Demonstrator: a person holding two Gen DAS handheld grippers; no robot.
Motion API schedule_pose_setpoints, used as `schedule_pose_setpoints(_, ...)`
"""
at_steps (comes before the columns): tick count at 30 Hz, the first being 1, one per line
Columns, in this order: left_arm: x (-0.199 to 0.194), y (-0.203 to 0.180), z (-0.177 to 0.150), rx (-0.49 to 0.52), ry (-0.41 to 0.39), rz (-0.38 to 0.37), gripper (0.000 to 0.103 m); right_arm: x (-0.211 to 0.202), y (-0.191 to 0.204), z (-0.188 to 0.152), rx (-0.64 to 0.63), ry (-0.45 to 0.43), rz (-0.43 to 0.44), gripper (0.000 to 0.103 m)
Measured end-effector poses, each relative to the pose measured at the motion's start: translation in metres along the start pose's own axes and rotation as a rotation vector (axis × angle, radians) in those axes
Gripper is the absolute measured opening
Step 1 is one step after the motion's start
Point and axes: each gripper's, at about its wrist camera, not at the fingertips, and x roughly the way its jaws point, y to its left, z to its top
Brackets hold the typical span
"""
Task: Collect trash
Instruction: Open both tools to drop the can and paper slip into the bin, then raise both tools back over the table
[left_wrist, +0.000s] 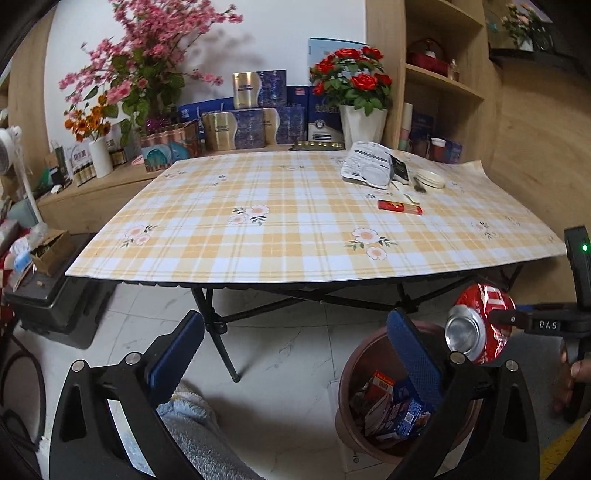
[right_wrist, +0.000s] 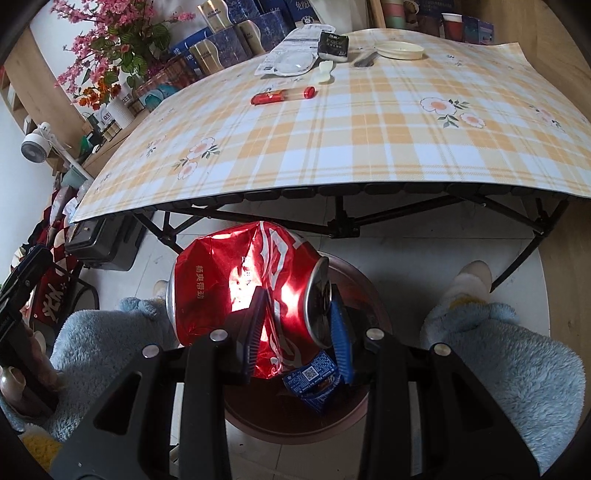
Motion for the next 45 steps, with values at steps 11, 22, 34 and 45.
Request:
schedule_pose_setpoints(11, -0.002, 0.013, 0.001, -0.071, -0.004, -0.006, 0.097, 0.0, 0.0, 0.002, 0.003, -0.003, -0.006, 0.064)
schedule_pose_setpoints(22, -0.002, 0.012, 0.001, -0.07, -0.003, -0.001, 0.097, -0.022, -0.013, 0.016, 0.052, -0.097, -0.043, 0.097)
schedule_pose_setpoints(34, 0.006, 0.015, 0.02, -0.092, -0.006, -0.004, 0.097, -0.065, -0.032, 0.057, 0.05, -0.211, -0.156, 0.097)
schedule_pose_setpoints(45, 0.014, 0.002, 0.067, -0.065, -0.067, -0.058, 0.097, -0.084, -0.03, 0.086, -0.124, -0.298, -0.226, 0.097)
